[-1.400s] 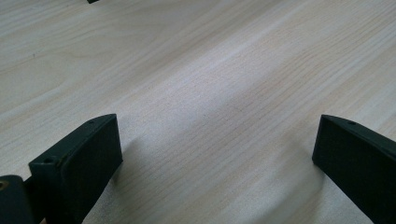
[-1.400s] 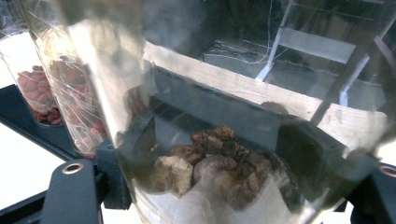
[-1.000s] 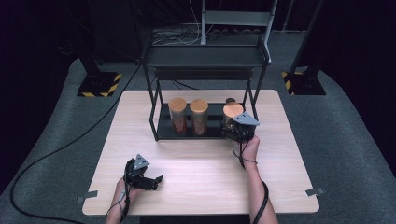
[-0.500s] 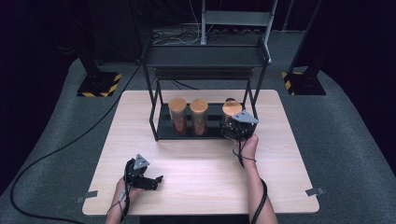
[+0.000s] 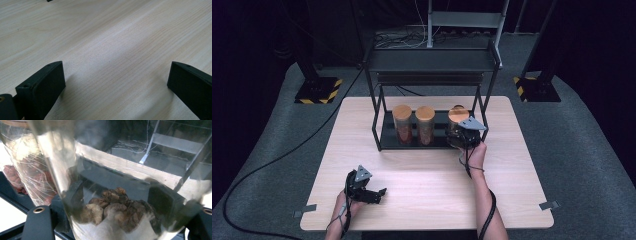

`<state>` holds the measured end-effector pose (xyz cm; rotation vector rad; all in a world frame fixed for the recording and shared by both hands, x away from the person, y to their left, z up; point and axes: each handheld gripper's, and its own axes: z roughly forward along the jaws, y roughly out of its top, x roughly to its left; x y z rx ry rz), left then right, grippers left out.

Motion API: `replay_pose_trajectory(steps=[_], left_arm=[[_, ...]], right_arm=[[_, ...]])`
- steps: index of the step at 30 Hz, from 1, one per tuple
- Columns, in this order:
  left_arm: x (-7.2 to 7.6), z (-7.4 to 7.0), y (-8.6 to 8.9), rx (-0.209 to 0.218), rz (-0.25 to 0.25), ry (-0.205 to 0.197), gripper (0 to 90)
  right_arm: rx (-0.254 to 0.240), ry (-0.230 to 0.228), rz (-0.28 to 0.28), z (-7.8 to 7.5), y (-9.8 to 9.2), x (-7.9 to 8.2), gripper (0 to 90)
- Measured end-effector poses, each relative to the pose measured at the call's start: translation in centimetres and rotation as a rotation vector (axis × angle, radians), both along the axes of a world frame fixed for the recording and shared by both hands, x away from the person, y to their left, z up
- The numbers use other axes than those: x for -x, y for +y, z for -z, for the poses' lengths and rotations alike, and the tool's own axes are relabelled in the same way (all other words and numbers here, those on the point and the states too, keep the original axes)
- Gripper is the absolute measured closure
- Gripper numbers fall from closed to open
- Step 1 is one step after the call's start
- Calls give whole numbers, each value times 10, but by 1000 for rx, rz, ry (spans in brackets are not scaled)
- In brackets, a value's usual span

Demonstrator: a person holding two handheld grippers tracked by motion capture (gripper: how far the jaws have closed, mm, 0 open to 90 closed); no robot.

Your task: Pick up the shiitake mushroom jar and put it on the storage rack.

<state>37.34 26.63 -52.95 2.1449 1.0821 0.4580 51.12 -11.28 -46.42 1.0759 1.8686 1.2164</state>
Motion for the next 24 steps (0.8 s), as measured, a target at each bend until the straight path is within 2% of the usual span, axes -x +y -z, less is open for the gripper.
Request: replay_pose_trajectory(steps=[24], left_arm=[[0,0,0,0,0,0,6]], right_arm=[[10,21,-6,4,8,-12,249]])
